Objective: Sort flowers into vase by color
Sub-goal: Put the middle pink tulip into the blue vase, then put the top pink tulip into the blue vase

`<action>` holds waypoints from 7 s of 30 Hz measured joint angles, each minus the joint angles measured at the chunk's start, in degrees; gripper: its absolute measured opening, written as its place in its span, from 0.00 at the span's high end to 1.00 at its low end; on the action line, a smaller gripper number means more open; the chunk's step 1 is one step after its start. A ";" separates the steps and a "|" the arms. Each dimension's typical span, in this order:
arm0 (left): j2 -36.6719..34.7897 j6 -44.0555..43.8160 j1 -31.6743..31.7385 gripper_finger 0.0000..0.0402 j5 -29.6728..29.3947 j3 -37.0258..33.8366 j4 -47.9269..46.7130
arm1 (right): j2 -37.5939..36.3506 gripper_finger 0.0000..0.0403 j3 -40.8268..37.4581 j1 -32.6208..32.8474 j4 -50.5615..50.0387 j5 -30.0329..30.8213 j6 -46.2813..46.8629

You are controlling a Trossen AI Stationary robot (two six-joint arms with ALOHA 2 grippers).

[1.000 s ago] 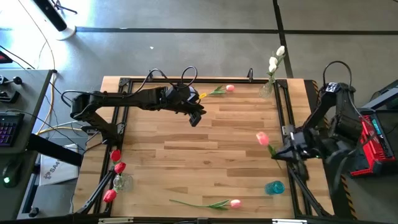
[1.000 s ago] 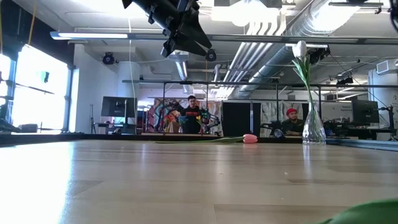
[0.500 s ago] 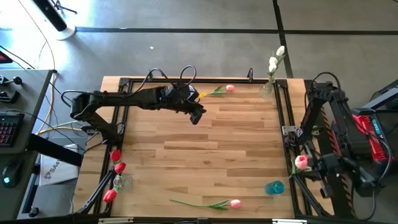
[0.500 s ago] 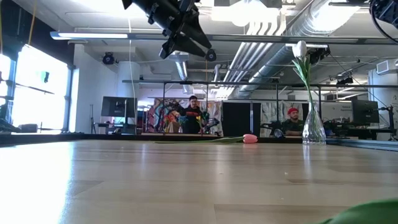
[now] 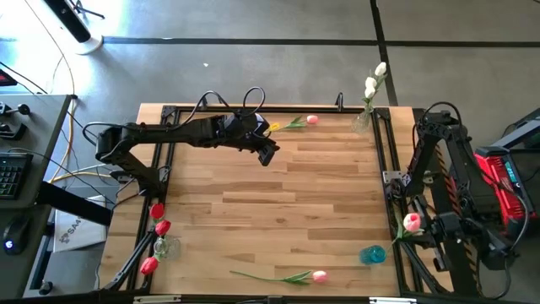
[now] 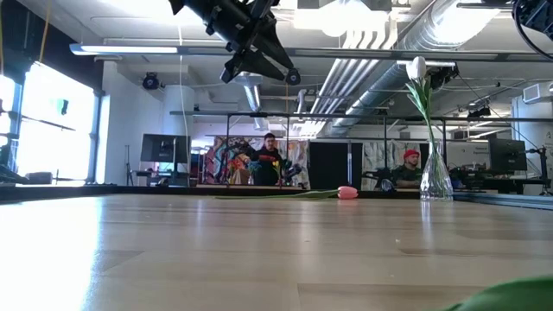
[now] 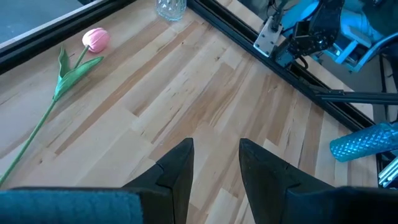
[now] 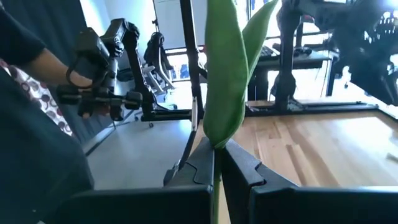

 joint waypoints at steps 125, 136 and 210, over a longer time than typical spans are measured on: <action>0.00 14.82 19.24 0.60 8.18 0.00 9.50 | -14.43 0.61 2.57 -79.69 31.76 -39.63 -22.30; 3.46 16.00 21.99 0.55 14.47 0.07 9.54 | -11.60 0.55 2.55 -94.28 31.77 -57.48 -18.09; 37.48 39.57 22.92 0.89 5.90 18.08 -24.29 | -5.71 0.52 2.55 -94.64 31.76 -63.74 -2.18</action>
